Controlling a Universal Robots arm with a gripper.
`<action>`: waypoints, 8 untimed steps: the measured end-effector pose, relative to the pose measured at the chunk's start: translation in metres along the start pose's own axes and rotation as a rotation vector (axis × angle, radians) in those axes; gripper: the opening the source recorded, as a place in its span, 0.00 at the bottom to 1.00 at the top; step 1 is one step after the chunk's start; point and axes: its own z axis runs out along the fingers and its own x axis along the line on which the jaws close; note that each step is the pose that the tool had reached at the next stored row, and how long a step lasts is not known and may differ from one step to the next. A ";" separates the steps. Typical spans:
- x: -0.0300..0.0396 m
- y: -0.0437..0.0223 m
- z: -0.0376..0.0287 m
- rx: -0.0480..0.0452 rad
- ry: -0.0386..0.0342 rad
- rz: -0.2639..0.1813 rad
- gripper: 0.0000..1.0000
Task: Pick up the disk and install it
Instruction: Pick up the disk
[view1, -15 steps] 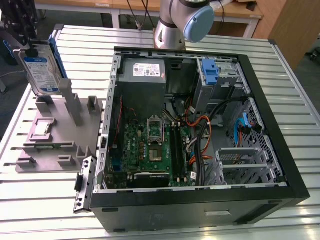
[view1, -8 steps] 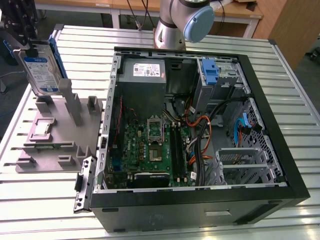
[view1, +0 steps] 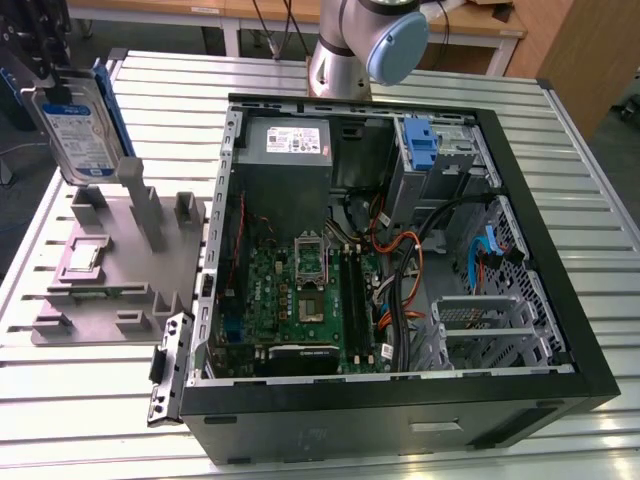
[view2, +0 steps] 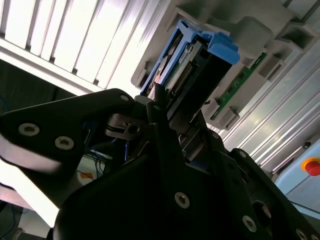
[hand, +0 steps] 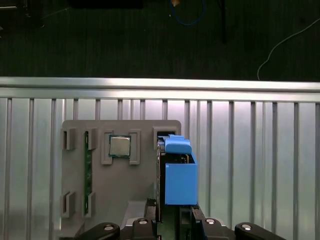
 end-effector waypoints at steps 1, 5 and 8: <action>0.0000 -0.0001 -0.0019 0.0000 0.0000 0.000 0.35; -0.0002 -0.0005 -0.0106 0.0000 0.0000 0.000 0.35; -0.0003 -0.0008 -0.0181 0.0000 0.0000 0.000 0.35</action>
